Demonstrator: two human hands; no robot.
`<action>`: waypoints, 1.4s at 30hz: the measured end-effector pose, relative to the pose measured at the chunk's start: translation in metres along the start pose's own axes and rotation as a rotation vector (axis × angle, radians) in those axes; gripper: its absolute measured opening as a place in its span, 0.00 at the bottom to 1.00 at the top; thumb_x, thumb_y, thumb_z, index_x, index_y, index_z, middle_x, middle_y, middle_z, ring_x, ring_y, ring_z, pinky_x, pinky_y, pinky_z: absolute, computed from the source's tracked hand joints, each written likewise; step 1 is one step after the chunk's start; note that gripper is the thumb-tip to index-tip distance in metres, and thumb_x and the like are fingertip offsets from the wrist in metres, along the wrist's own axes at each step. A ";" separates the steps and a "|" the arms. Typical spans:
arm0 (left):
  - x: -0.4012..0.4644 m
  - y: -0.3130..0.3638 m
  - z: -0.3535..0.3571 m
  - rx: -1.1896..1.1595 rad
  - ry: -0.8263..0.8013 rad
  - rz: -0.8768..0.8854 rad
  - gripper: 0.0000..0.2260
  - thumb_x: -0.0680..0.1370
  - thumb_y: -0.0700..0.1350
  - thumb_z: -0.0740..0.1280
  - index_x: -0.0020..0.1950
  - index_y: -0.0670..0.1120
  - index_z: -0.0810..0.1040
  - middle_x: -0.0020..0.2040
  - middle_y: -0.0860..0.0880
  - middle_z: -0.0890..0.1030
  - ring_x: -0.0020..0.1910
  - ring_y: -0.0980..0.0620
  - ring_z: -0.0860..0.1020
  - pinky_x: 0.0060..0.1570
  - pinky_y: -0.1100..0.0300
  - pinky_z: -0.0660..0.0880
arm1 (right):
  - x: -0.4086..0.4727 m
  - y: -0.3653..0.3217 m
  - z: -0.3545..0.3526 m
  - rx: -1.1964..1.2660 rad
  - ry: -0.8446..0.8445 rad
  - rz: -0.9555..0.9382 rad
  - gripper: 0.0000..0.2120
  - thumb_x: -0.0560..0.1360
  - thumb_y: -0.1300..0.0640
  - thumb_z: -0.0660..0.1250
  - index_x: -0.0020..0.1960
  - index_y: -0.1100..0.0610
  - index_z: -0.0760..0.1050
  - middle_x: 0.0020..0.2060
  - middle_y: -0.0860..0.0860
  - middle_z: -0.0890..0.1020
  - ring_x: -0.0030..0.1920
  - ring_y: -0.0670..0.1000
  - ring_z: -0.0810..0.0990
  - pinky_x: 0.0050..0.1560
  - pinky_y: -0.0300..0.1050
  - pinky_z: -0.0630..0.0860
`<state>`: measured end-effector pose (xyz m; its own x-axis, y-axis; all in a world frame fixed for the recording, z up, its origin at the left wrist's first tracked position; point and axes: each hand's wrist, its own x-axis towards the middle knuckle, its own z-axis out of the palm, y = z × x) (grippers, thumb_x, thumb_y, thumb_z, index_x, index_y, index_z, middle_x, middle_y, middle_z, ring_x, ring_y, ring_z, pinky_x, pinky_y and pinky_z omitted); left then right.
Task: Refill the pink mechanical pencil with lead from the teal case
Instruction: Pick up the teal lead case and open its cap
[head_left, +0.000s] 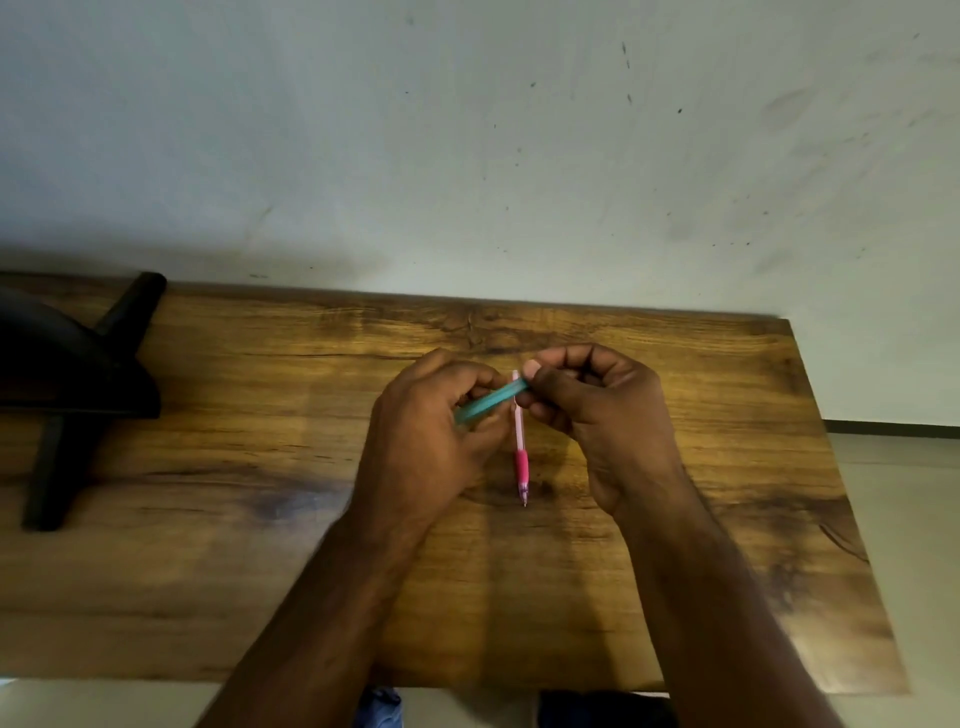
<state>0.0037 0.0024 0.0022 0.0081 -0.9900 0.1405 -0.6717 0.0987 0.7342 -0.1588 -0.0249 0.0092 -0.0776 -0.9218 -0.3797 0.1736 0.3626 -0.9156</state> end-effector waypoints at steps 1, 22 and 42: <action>0.000 0.000 0.000 0.000 0.006 0.003 0.13 0.73 0.43 0.79 0.57 0.46 0.86 0.50 0.52 0.82 0.47 0.57 0.79 0.45 0.67 0.74 | 0.000 0.000 0.001 0.016 -0.002 0.002 0.06 0.74 0.66 0.77 0.50 0.63 0.83 0.44 0.63 0.87 0.40 0.54 0.88 0.39 0.40 0.83; 0.008 -0.022 -0.008 -0.068 0.152 -0.042 0.12 0.73 0.44 0.80 0.56 0.47 0.88 0.46 0.54 0.84 0.43 0.60 0.80 0.42 0.68 0.75 | -0.002 0.025 0.022 -0.809 -0.084 -0.286 0.08 0.76 0.59 0.75 0.51 0.47 0.85 0.43 0.39 0.85 0.43 0.36 0.83 0.41 0.26 0.76; 0.009 -0.018 -0.009 -0.041 0.122 -0.026 0.12 0.75 0.46 0.78 0.58 0.49 0.86 0.50 0.55 0.83 0.48 0.62 0.80 0.44 0.72 0.75 | 0.001 0.011 0.017 0.022 -0.003 -0.047 0.08 0.79 0.65 0.71 0.57 0.57 0.83 0.47 0.54 0.89 0.46 0.51 0.88 0.47 0.41 0.83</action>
<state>0.0231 -0.0070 -0.0039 0.1166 -0.9729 0.1995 -0.6394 0.0801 0.7646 -0.1408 -0.0238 0.0015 -0.0829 -0.9381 -0.3363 0.1919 0.3161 -0.9291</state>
